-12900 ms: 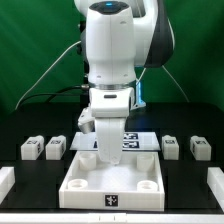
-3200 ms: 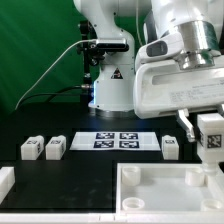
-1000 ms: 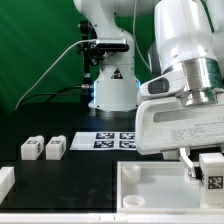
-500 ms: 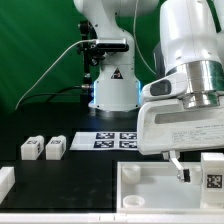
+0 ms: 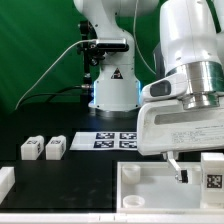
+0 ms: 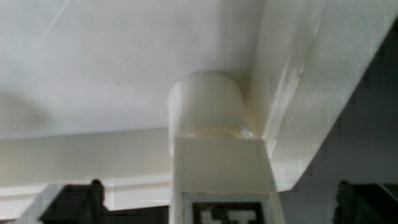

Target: Assemble one leg

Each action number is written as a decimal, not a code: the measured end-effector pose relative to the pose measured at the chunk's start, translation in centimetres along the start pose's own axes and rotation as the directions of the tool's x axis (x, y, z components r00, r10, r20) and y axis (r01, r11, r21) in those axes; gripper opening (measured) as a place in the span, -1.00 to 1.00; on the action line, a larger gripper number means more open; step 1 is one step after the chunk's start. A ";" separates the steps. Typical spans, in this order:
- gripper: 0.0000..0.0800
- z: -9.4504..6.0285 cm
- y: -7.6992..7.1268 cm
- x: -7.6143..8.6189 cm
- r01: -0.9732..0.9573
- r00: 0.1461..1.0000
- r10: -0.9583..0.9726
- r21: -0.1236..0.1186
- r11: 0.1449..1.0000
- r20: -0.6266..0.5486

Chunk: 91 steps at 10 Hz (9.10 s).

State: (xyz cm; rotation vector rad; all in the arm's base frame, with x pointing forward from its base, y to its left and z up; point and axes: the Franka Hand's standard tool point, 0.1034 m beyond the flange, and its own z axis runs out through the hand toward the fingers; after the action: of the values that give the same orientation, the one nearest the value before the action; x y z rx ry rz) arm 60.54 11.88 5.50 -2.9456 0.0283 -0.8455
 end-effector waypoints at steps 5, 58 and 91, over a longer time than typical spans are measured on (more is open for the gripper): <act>0.62 -2.0 0.9 3.1 -0.042 0.991 0.039 0.022 0.999 0.130; -0.26 0.1 1.1 2.8 -0.848 -0.222 0.975 -0.492 -0.200 -0.013; 0.62 -0.4 0.6 3.1 -0.796 0.451 0.845 -0.298 0.527 0.289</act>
Offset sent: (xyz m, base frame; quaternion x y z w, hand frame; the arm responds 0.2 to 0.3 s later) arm 0.0178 -0.0208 0.0405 -0.0004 -0.0627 0.0402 0.9972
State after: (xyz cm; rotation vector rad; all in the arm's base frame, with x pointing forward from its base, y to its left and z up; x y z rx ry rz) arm 62.97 11.09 7.39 -2.5568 1.4107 -0.0571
